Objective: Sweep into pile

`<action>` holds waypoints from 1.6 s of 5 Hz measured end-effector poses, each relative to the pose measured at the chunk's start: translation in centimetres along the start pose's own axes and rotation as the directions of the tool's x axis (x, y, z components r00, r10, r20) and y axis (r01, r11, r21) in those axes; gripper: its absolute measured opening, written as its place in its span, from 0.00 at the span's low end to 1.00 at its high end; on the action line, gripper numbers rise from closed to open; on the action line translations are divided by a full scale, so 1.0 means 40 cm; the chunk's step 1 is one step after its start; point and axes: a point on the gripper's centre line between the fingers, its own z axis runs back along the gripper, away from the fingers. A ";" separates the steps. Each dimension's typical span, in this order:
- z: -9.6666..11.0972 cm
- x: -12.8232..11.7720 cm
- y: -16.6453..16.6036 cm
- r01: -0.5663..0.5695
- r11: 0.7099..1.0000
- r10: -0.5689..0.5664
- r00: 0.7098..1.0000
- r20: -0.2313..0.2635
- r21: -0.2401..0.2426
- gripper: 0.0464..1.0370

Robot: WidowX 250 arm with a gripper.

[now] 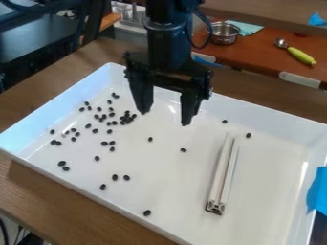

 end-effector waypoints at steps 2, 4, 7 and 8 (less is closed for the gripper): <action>-0.094 -0.015 -0.052 -0.054 0.998 0.056 0.996 -0.076 0.025 0.96; -0.122 0.015 -0.125 -0.191 0.980 0.191 0.982 -0.004 -0.053 0.96; -0.155 0.036 -0.213 -0.264 0.958 0.266 0.964 0.001 -0.114 0.94; -0.165 0.036 -0.210 -0.251 0.963 0.252 0.968 -0.003 -0.103 0.90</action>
